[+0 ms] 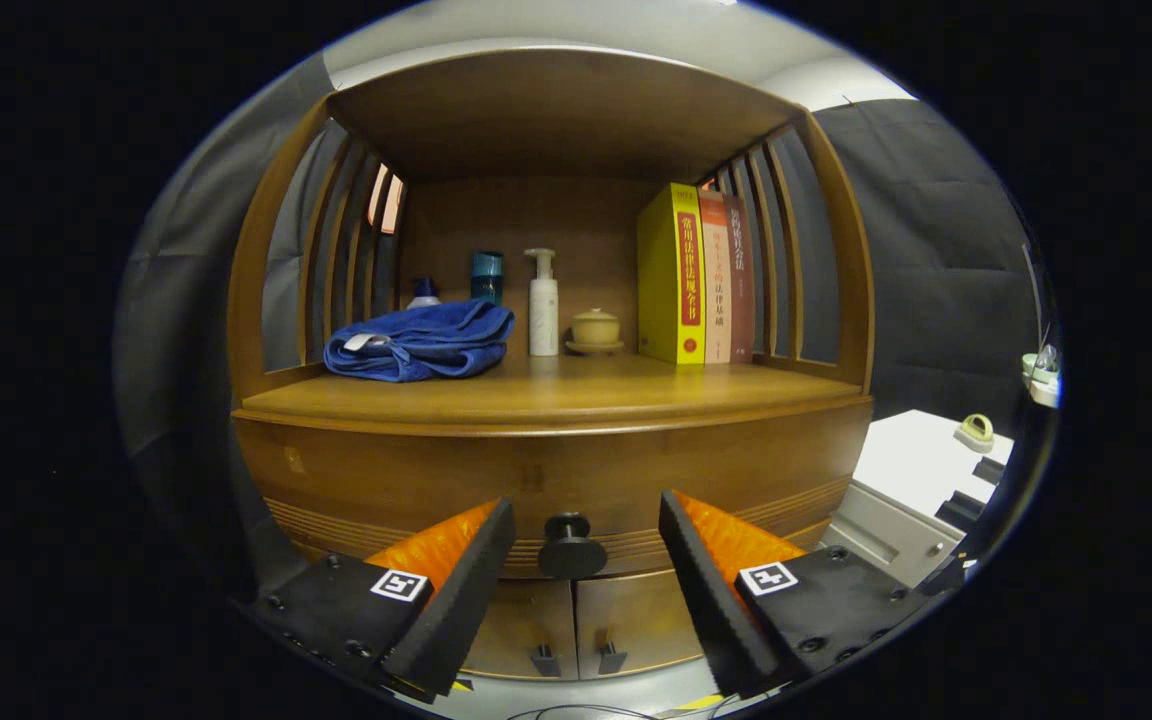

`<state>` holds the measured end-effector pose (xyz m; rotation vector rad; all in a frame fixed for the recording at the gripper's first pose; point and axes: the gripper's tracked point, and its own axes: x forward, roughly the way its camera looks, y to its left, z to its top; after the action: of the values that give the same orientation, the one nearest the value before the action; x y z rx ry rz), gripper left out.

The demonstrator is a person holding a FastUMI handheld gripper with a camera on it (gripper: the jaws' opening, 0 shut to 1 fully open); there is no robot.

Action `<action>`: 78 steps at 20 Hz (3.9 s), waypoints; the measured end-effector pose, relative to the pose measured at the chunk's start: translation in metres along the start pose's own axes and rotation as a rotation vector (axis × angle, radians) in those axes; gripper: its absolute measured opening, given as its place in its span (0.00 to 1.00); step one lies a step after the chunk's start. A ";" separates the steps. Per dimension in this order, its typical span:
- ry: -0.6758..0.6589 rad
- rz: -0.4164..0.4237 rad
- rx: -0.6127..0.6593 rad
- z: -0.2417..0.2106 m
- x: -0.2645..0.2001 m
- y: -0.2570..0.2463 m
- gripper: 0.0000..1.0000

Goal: Pull open the drawer, take out the items inside it, and place them on the countertop above the cabinet.

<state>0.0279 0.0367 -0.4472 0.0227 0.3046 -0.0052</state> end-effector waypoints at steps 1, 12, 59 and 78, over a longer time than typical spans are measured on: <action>0.005 0.000 0.007 -0.003 0.006 -0.001 0.94; 0.073 0.022 -0.029 -0.037 0.028 0.005 0.55; 0.293 0.031 -0.003 -0.063 -0.173 -0.015 0.35; 0.359 0.023 0.001 -0.084 -0.219 -0.025 0.37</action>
<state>-0.2068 0.0143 -0.4624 0.0281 0.6635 0.0218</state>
